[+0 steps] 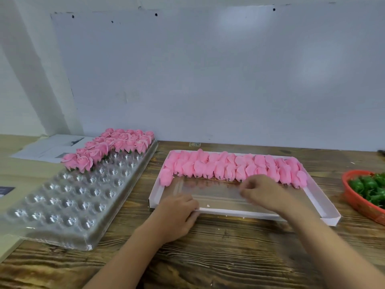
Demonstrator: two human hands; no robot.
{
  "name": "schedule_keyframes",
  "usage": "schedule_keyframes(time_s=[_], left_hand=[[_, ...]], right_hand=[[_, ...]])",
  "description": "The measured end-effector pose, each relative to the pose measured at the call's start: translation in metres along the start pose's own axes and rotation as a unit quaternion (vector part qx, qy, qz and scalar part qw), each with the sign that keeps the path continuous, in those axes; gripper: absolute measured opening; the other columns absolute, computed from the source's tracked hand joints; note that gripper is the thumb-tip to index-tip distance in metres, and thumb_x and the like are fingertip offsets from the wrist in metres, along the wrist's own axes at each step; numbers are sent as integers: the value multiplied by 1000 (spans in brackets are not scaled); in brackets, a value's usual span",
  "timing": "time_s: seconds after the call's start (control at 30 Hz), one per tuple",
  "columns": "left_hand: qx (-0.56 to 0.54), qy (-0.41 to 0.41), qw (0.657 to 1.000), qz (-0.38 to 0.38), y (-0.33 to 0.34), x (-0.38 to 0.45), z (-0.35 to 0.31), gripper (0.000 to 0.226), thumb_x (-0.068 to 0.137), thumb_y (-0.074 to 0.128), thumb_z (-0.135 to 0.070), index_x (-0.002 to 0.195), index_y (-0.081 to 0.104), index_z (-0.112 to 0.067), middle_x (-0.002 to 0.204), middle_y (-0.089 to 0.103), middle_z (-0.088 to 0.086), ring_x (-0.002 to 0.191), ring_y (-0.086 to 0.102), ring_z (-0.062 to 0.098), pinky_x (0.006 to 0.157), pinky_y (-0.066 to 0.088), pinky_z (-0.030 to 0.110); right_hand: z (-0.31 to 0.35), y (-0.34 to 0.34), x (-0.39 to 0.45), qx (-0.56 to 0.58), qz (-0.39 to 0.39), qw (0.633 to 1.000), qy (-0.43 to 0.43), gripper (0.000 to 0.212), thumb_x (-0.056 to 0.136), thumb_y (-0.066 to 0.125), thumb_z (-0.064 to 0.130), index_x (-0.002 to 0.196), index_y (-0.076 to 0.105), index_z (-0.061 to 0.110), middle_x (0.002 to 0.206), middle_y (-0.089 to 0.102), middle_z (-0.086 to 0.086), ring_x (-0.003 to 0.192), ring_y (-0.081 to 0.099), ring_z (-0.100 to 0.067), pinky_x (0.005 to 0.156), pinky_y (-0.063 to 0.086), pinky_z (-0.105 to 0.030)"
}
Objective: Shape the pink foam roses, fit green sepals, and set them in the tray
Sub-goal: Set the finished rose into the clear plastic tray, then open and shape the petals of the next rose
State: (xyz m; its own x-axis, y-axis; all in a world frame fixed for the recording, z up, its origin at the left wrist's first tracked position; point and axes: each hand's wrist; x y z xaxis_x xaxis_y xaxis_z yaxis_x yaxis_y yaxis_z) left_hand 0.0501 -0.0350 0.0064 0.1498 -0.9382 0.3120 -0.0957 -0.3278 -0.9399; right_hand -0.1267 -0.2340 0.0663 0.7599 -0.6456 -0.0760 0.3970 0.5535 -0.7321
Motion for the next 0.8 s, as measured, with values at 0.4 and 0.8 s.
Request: schedule_keyframes(time_s=[0.4, 0.8], left_hand=[[79, 77, 994, 7, 4, -14, -8, 24, 63, 75, -13, 87, 73, -18, 86, 73, 2, 83, 68, 23, 73, 61, 37], [-23, -45, 998, 37, 15, -20, -5, 38, 86, 38, -26, 97, 67, -5, 87, 70, 9, 86, 69, 24, 78, 57, 34]], right_hand=[[125, 124, 50, 92, 91, 991, 32, 18, 85, 61, 19, 95, 56, 6, 81, 63, -13, 67, 57, -22, 59, 49, -27], [141, 153, 74, 4, 65, 997, 44, 21, 84, 65, 14, 78, 45, 9, 75, 42, -3, 87, 50, -21, 66, 42, -25]])
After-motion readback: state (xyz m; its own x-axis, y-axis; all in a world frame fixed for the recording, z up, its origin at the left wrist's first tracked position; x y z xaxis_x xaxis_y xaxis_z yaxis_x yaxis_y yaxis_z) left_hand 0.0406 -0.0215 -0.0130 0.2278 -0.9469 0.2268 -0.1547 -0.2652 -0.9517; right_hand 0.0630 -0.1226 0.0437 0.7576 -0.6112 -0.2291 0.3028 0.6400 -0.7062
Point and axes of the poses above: each hand's wrist, its own x-axis towards the middle knuckle, its own y-axis out of the palm, z = x × y
